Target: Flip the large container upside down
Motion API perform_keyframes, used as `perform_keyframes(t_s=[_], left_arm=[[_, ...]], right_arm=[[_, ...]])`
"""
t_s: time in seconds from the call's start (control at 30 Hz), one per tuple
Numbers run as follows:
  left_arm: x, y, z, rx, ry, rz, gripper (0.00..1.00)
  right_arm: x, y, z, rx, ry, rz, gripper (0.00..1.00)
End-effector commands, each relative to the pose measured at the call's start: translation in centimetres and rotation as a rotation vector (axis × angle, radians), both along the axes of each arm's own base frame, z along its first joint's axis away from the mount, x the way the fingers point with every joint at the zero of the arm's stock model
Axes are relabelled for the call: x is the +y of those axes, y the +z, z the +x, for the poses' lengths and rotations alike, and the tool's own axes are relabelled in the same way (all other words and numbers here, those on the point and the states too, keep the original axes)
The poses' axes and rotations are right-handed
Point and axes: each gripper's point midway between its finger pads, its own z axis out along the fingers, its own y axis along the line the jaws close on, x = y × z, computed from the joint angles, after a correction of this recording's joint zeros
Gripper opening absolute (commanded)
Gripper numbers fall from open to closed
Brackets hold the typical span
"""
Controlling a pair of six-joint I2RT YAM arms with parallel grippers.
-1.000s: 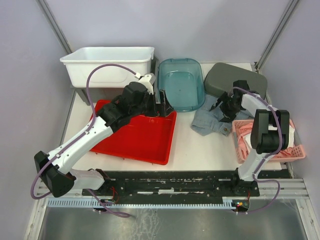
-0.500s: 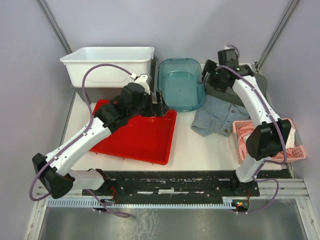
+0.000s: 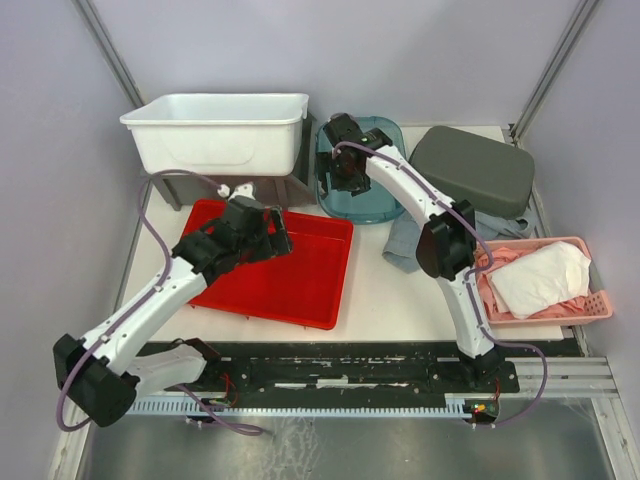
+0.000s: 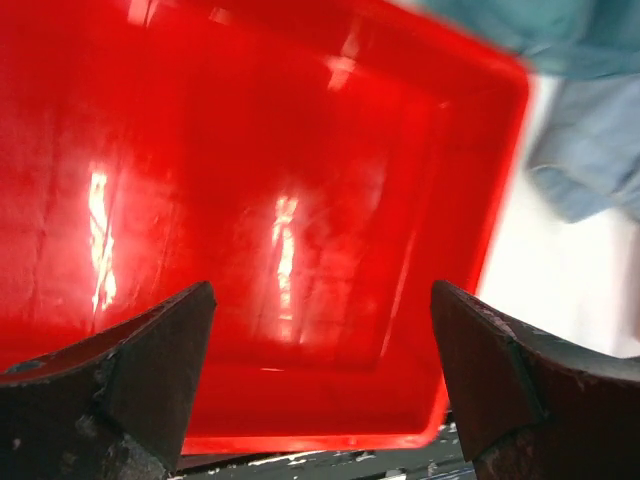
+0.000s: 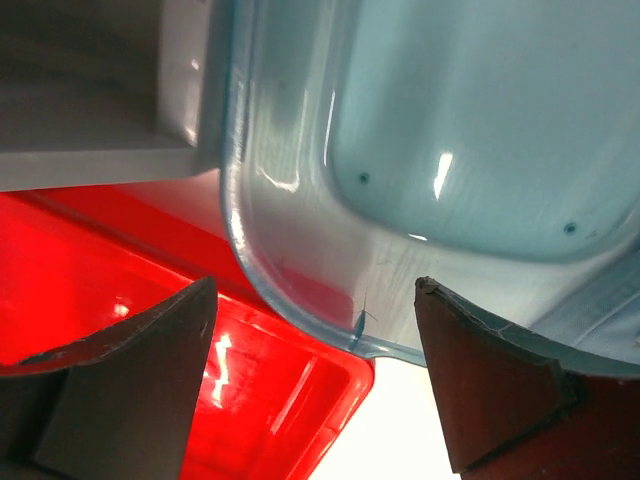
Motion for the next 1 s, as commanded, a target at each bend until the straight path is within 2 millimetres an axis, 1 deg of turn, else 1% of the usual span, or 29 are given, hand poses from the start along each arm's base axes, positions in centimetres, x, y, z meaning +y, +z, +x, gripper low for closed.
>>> perform_keyframes(t_s=[0.0,0.1,0.13,0.23,0.27,0.3,0.4,0.43,0.5,0.63,0.73,0.83,0.9,0.97], left_arm=[[0.3,-5.2,-1.0,0.146,0.097,-0.069,0.94],[0.6,-8.2,-1.0,0.21,0.145,-0.085,0.94],[1.0,-9.0,-1.0,0.236,0.173,-0.083,0.94],[2.4,-10.8,-0.9,0.272,0.238,-0.07,0.94],[3.2,-11.4,-0.7,0.284,0.259,-0.058,0.94],[4.6,-12.2,-0.6,0.304,0.302,-0.045,0.94],[7.9,-14.0,-0.6,0.366,0.407,-0.035,0.94],[8.7,-14.4,-0.6,0.378,0.437,-0.041,0.94],[10.0,-15.0,-0.9,0.403,0.493,-0.049,0.94],[12.7,-15.9,-2.1,0.452,0.627,-0.036,0.94],[14.7,-15.6,-3.3,0.455,0.735,-0.013,0.93],[16.7,-14.6,-4.5,0.437,0.843,-0.012,0.92],[17.7,-14.1,-5.3,0.428,0.902,-0.032,0.92],[18.6,-13.4,-6.0,0.415,0.958,-0.039,0.91]], right_arm=[[-0.5,0.6,0.0,-0.024,0.043,-0.055,0.88],[0.1,-1.1,-0.4,-0.018,0.089,-0.095,0.87],[0.3,-1.5,-0.5,-0.019,0.104,-0.11,0.87],[0.4,-3.2,-0.7,-0.012,0.133,-0.158,0.88],[0.5,-3.6,-0.7,-0.012,0.138,-0.168,0.88],[0.7,-3.7,-0.7,-0.016,0.145,-0.171,0.88],[1.5,-3.4,-0.8,-0.027,0.16,-0.126,0.88],[2.0,-3.2,-0.9,-0.036,0.168,-0.107,0.88],[2.3,-3.0,-0.7,-0.053,0.169,-0.11,0.89],[1.9,-4.6,0.1,-0.05,0.136,-0.151,0.87],[1.5,-5.0,0.4,-0.05,0.112,-0.167,0.78],[1.8,-5.0,0.4,-0.051,0.126,-0.148,0.64],[2.1,-4.7,0.5,-0.055,0.138,-0.135,0.54],[2.5,-4.3,0.3,-0.051,0.152,-0.109,0.42]])
